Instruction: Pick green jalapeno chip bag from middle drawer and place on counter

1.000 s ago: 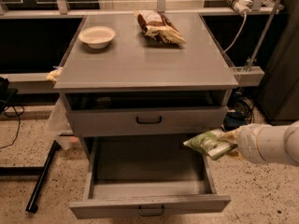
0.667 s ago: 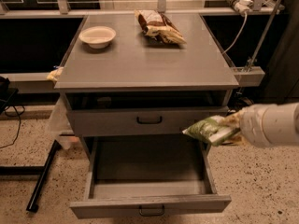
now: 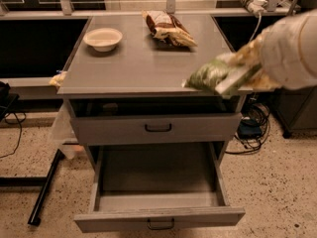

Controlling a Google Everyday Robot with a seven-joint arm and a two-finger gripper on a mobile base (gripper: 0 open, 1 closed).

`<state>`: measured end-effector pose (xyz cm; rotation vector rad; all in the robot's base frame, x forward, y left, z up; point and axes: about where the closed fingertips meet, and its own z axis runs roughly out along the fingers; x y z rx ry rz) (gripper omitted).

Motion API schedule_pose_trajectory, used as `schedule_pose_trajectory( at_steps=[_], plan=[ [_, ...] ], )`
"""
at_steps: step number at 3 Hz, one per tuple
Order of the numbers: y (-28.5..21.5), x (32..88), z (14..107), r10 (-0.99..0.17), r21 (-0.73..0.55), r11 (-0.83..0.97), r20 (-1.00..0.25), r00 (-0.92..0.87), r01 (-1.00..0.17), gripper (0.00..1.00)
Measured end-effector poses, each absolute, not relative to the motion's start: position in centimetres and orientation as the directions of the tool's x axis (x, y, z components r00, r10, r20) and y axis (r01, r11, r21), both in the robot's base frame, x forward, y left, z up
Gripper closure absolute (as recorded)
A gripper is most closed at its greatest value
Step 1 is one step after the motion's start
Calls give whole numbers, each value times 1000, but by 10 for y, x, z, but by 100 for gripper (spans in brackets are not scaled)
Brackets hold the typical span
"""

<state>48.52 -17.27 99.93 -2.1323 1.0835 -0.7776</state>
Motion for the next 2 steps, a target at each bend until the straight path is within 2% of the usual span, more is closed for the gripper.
schedule_pose_trajectory(
  at_steps=[1, 2],
  plan=[
    [-170, 485, 1022, -841, -754, -477, 242, 483, -451, 100],
    [-160, 518, 1010, -836, -779, -467, 236, 496, -417, 100]
  ],
)
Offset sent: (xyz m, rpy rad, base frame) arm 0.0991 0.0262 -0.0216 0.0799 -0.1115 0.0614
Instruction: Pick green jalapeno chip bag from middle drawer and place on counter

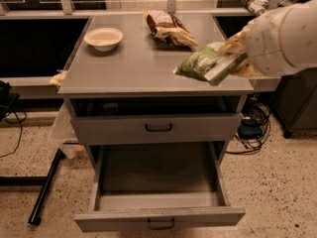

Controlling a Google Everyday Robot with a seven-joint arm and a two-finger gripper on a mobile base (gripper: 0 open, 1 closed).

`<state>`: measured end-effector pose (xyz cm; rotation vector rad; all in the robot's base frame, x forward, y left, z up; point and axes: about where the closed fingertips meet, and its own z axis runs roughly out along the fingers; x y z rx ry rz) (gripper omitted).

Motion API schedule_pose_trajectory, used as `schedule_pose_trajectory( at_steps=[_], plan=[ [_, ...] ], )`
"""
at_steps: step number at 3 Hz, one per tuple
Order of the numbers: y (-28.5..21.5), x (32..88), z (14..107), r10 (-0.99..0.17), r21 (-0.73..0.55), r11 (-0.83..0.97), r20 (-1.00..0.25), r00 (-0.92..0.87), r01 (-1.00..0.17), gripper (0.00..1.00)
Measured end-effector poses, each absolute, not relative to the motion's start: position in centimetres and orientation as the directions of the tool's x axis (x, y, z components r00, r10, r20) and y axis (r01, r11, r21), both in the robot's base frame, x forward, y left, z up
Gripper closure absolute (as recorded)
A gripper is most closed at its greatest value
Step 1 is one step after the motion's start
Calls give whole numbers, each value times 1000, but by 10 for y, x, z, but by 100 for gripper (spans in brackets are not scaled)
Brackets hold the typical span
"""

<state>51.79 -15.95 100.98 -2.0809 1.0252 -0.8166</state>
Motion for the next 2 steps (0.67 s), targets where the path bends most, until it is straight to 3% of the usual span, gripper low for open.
schedule_pose_trajectory(
  at_steps=[2],
  plan=[
    [-120, 652, 965, -796, -831, -451, 210, 568, -324, 100]
  ],
)
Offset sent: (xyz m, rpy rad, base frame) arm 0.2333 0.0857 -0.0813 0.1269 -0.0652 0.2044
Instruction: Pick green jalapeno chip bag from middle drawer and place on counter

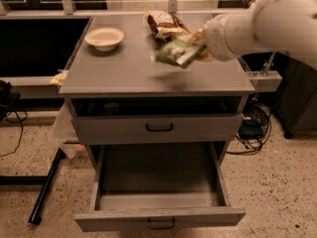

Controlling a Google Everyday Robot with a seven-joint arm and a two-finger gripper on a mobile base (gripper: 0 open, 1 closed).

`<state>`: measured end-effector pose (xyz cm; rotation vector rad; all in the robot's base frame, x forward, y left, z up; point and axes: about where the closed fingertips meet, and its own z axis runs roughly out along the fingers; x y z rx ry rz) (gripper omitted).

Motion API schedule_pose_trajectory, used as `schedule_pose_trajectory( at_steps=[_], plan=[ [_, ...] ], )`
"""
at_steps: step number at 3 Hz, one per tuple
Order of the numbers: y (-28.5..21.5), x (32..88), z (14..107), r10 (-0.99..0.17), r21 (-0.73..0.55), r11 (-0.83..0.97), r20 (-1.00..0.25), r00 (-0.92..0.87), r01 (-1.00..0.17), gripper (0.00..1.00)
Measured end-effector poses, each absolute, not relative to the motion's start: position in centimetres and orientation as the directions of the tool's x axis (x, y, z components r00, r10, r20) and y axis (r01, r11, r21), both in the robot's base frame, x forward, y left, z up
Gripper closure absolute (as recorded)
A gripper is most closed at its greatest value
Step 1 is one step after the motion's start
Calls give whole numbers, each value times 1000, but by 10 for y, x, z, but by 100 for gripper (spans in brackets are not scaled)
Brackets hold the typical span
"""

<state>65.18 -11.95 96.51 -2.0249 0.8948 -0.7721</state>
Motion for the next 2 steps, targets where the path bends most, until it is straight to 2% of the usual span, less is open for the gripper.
schedule_pose_trajectory(
  at_steps=[1, 2],
  plan=[
    [-95, 710, 931, -794, -842, -411, 144, 590, -348, 100],
    [-86, 720, 924, -790, -846, -403, 127, 600, -350, 81]
  ],
)
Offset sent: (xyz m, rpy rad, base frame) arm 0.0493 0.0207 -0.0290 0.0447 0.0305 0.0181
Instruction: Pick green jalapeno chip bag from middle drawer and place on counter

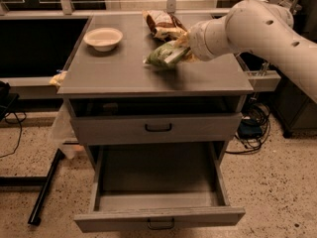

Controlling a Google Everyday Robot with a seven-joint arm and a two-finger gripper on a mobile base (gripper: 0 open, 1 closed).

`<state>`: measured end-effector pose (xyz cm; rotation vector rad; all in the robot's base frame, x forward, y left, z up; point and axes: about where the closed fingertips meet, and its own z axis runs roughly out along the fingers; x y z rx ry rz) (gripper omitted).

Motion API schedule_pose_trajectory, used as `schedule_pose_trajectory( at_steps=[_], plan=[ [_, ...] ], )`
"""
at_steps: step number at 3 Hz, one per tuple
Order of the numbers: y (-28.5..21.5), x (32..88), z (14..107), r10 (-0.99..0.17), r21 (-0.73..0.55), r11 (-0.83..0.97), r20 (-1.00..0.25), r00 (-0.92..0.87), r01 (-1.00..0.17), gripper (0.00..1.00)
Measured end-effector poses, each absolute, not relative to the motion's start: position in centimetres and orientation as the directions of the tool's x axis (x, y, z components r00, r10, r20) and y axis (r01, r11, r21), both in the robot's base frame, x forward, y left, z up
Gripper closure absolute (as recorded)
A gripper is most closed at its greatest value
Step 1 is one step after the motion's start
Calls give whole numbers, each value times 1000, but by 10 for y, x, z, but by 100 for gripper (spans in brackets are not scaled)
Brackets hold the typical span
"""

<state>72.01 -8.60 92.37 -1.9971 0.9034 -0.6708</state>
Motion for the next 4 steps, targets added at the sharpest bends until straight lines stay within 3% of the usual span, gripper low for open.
schedule_pose_trajectory(
  at_steps=[3, 4],
  plan=[
    [-86, 720, 924, -790, -846, -403, 127, 600, -350, 11],
    [-86, 720, 924, -790, -846, -403, 127, 600, -350, 0]
  ],
)
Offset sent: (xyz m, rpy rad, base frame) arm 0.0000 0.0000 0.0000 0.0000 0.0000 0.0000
